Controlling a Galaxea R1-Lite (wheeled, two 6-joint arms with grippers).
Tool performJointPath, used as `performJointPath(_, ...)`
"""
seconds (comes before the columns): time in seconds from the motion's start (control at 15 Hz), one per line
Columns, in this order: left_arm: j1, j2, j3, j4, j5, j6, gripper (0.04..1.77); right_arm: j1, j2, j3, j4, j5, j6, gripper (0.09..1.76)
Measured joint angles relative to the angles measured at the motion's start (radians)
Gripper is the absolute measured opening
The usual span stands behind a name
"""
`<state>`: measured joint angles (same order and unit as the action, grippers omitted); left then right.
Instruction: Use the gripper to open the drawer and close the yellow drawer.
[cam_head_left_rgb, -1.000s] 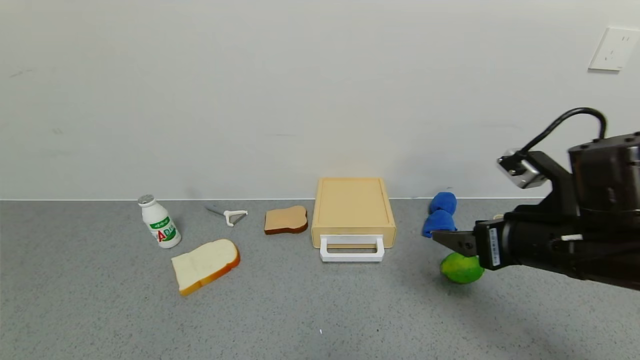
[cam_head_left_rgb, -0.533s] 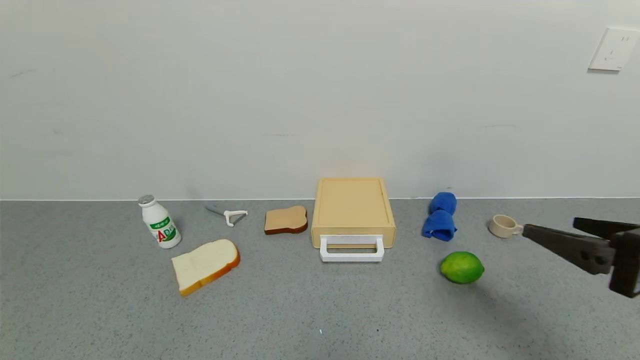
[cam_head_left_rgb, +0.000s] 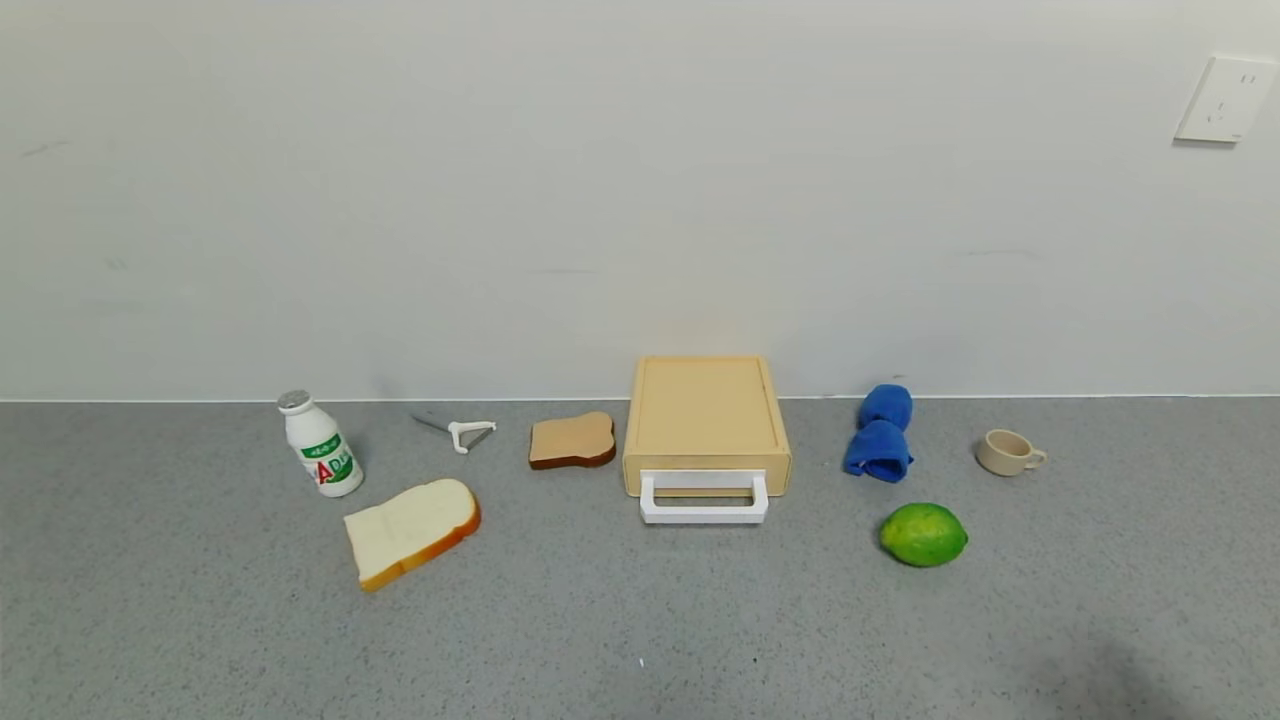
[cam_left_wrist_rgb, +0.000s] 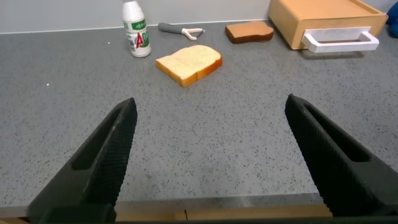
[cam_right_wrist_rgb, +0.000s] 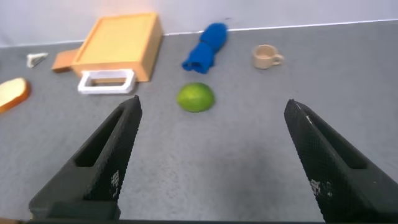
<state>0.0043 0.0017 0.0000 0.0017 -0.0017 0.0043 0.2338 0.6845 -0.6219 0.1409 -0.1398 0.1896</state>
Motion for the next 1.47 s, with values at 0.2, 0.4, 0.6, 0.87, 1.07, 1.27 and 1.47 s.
performJointPath(0.2, 0.000, 0.000, 0.000, 0.000, 0.000, 0.000, 1.72, -0.080, -0.149, 0.039, 0.034, -0.088, -0.001, 1.69)
performJointPath(0.4, 0.000, 0.000, 0.000, 0.000, 0.000, 0.000, 1.72, -0.180, -0.280, 0.087, 0.065, -0.115, -0.017, 1.70)
performJointPath(0.6, 0.000, 0.000, 0.000, 0.000, 0.000, 0.000, 1.72, -0.227, -0.425, 0.191, 0.099, -0.110, -0.060, 1.70)
performJointPath(0.87, 0.000, 0.000, 0.000, 0.000, 0.000, 0.000, 1.72, -0.235, -0.610, 0.335, 0.089, -0.043, -0.139, 1.70)
performJointPath(1.07, 0.000, 0.000, 0.000, 0.000, 0.000, 0.000, 1.72, -0.236, -0.666, 0.478, -0.117, -0.032, -0.208, 1.70)
performJointPath(1.27, 0.000, 0.000, 0.000, 0.000, 0.000, 0.000, 1.72, -0.236, -0.682, 0.584, -0.218, 0.027, -0.256, 1.70)
performJointPath(1.47, 0.000, 0.000, 0.000, 0.000, 0.000, 0.000, 1.72, -0.236, -0.684, 0.608, -0.219, 0.127, -0.243, 1.70)
